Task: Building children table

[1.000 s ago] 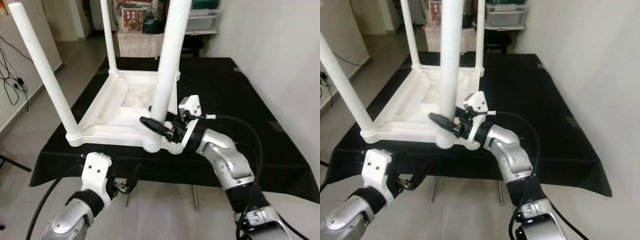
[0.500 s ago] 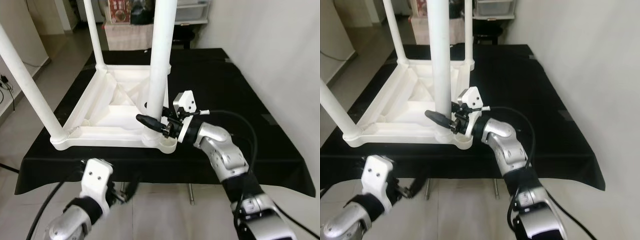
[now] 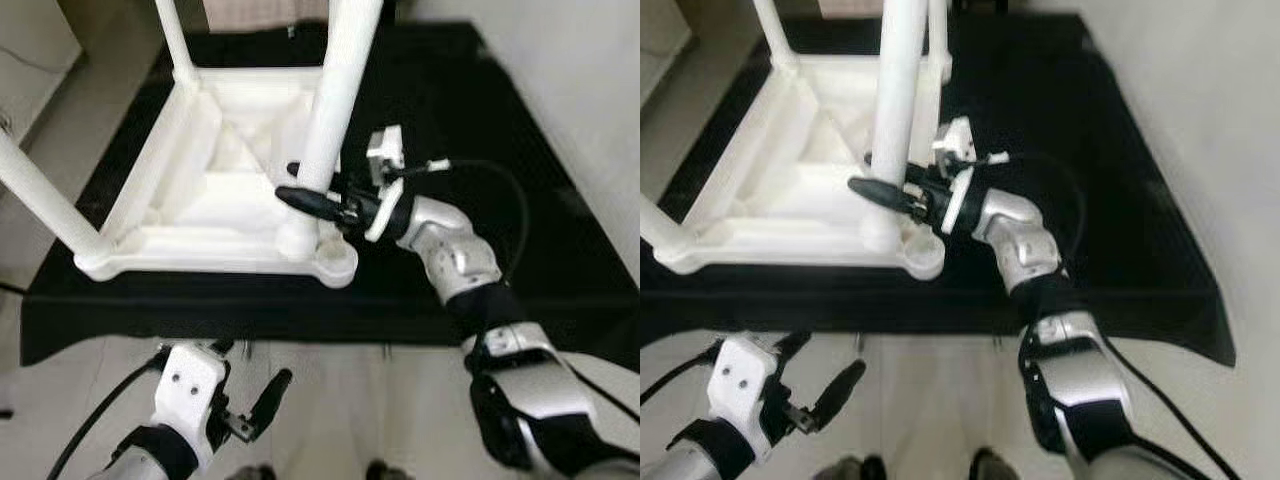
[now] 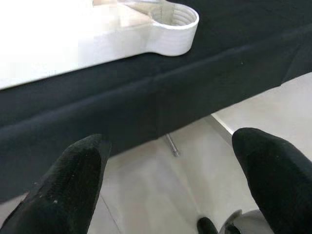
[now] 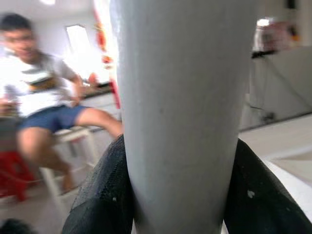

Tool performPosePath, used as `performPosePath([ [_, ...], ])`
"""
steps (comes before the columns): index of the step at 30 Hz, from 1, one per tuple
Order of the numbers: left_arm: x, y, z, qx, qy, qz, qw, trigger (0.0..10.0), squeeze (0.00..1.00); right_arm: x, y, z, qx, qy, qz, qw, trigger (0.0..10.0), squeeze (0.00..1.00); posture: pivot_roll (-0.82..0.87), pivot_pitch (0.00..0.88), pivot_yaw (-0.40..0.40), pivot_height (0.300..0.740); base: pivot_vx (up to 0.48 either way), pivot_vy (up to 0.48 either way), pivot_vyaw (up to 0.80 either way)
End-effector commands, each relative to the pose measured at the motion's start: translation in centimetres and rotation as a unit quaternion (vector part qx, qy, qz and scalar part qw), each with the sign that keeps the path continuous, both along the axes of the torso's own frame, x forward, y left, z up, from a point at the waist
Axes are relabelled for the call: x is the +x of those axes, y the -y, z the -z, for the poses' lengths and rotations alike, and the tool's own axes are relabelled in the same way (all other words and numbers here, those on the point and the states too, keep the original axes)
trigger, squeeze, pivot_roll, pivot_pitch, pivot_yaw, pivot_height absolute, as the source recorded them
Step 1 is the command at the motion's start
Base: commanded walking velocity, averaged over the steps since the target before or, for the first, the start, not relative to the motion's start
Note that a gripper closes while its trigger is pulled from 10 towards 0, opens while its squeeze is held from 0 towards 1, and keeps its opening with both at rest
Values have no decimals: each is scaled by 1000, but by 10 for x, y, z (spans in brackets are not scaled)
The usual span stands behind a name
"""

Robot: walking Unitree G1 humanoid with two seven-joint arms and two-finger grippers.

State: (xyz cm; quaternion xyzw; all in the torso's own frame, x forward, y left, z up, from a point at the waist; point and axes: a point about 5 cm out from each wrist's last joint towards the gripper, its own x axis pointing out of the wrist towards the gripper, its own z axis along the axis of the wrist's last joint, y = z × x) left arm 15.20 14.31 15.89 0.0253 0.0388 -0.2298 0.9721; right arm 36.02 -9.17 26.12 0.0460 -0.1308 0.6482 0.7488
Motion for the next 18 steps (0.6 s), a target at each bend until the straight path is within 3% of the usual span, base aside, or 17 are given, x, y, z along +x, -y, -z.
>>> performPosePath([
  [1, -5, 0, -3, -8, 4, -2, 1000, 10000, 0, -3, -1, -5, 9, 11, -32, 999, 10000, 0, 68, 334, 23, 740, 0, 0, 0],
  [7, -17, 3, -9, -35, 8, 10, 999, 10000, 0, -12, 12, -9, -72, 61, -115, 989, 10000, 0, 70, 379, 37, 740, 0, 0, 0],
  [18, -24, 6, -11, -45, 8, 17, 999, 10000, 0, -9, 13, -19, -94, 71, -139, 983, 10000, 0, 72, 399, 30, 740, 0, 0, 0],
])
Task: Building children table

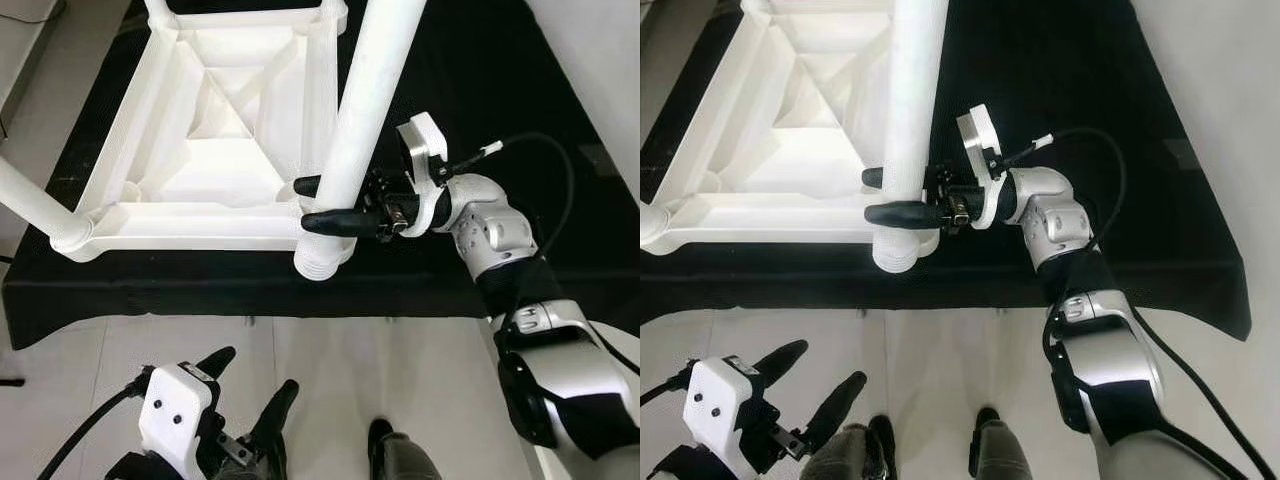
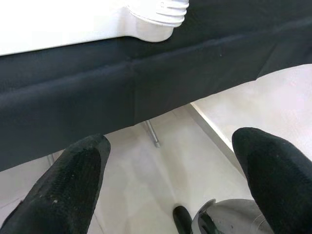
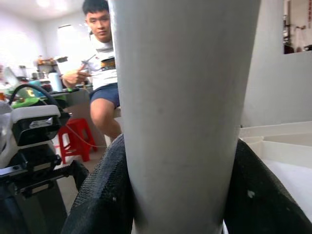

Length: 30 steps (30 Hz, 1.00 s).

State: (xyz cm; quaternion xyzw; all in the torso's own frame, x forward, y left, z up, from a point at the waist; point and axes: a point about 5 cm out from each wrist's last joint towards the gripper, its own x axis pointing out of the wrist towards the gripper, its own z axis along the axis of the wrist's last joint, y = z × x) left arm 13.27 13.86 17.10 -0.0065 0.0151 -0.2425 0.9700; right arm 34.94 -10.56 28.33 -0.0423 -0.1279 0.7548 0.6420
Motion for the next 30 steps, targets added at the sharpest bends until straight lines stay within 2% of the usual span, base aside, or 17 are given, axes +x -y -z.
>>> performPosePath([
  [1, -5, 2, 1, -8, -7, 5, 1000, 10000, 0, 4, 0, 1, -19, 0, 4, 1000, 10000, 0, 71, 400, 27, 740, 0, 0, 0],
  [16, -6, 5, 0, -13, -4, 4, 1000, 10000, 0, 13, 6, -9, -39, 15, 29, 999, 10000, 0, 65, 401, 18, 740, 0, 0, 0],
  [18, -6, 5, 0, -14, -4, 5, 1000, 10000, 0, 13, 7, -6, -58, 18, 32, 998, 10000, 0, 61, 399, 18, 740, 0, 0, 0],
  [26, -8, 6, 0, -15, -4, 5, 1000, 10000, 0, 16, 8, -3, -84, 27, 43, 995, 10000, 0, 55, 389, 16, 740, 0, 0, 0],
  [30, -8, 6, 0, -15, -4, 6, 1000, 10000, 0, 16, 4, 2, -110, 37, 41, 992, 10000, 0, 55, 385, 14, 740, 0, 0, 0],
])
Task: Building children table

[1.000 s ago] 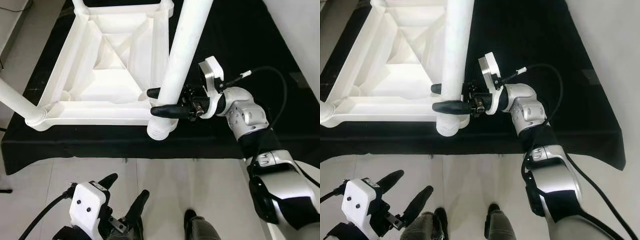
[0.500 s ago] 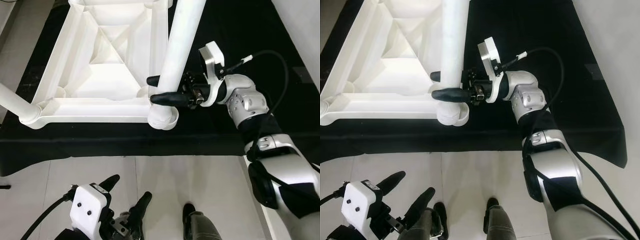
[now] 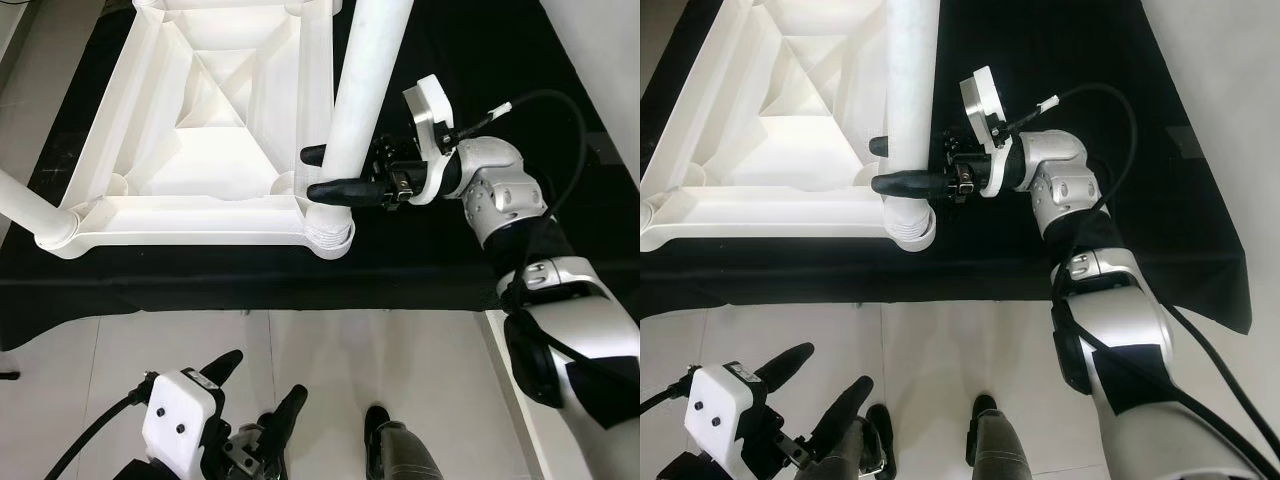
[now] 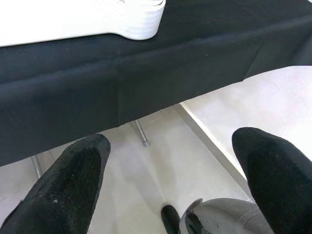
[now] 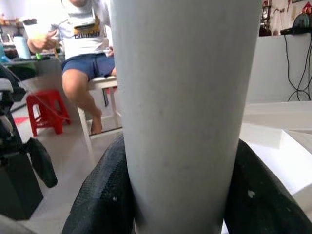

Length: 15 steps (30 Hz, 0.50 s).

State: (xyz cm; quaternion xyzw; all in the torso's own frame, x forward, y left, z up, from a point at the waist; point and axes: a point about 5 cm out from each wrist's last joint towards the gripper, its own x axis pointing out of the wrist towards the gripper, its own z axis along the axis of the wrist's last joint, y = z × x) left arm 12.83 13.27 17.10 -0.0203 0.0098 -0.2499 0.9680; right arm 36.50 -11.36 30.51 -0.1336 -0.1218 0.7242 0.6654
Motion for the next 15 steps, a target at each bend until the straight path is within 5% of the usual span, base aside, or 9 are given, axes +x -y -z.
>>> performPosePath([
  [1, -4, 1, 0, -1, -6, -1, 1000, 10000, 0, 0, -6, 26, -63, -29, -6, 998, 10000, 0, 54, 384, 15, 740, 0, 0, 0],
  [15, -4, 1, 0, 0, -3, -2, 1000, 10000, 0, -3, -13, 44, -148, -7, -19, 989, 10000, 0, 53, 387, 11, 740, 0, 0, 0],
])
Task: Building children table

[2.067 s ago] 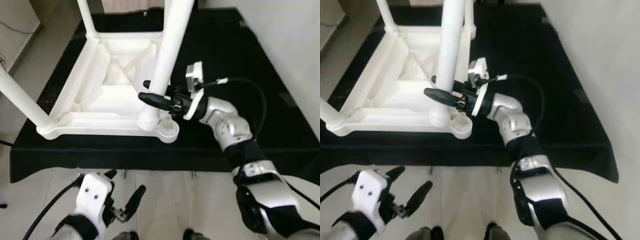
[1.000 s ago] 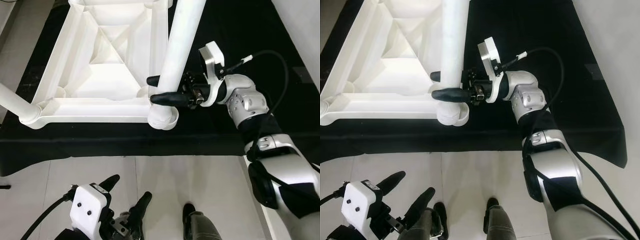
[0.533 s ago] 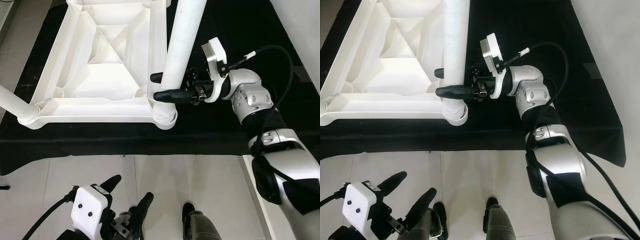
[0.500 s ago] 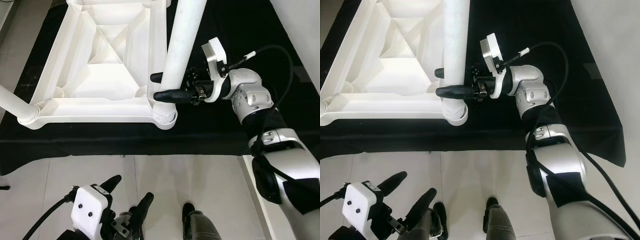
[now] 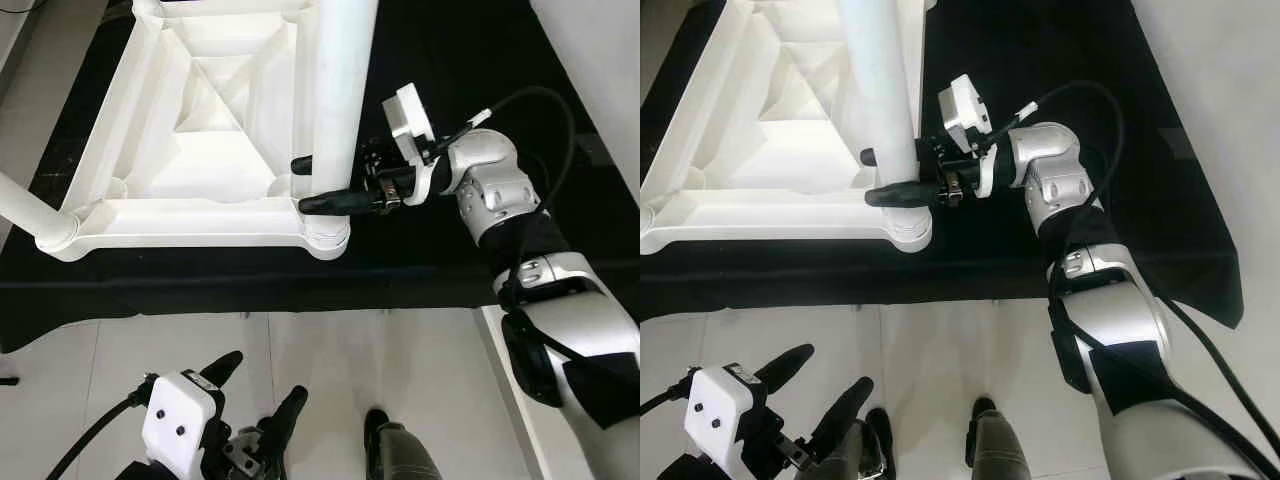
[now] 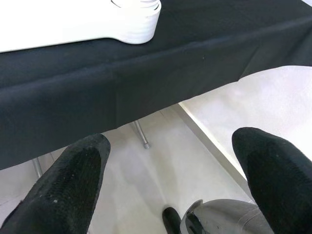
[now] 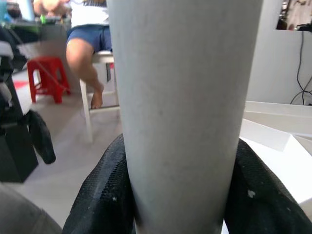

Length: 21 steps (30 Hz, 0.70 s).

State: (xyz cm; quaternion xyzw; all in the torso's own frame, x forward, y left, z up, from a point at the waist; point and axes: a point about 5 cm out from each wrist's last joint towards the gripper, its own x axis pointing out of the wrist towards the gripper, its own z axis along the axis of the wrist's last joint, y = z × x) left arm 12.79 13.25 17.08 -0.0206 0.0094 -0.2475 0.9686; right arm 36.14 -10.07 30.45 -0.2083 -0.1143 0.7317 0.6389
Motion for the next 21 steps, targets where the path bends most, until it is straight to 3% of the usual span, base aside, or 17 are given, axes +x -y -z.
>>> performPosePath([
  [1, -4, 1, 0, 0, -3, 0, 1000, 10000, 0, 0, 0, 44, -90, -56, 3, 994, 10000, 0, 53, 387, 11, 740, 0, 0, 0],
  [6, -3, 1, 1, 0, -2, 0, 1000, 10000, 0, 0, -7, 47, -115, -41, 4, 993, 10000, 0, 47, 389, 9, 740, 0, 0, 0],
  [12, -1, 1, 1, 1, 1, -2, 1000, 10000, 0, 9, -8, 47, -87, -46, 80, 992, 10000, 0, 42, 389, 6, 740, 0, 0, 0],
  [15, -1, 1, 1, 1, 1, -3, 1000, 10000, 0, 9, -7, 47, -83, -49, 91, 991, 10000, 0, 42, 389, 6, 740, 0, 0, 0],
  [18, 0, 1, 1, 0, 1, -2, 1000, 10000, 0, 18, 1, 50, -60, -63, 175, 981, 10000, 0, 34, 388, 7, 740, 0, 0, 0],
  [21, 0, 1, 1, 0, 2, -2, 1000, 10000, 0, 22, 6, 51, -49, -67, 220, 972, 10000, 0, 34, 388, 7, 740, 0, 0, 0],
])
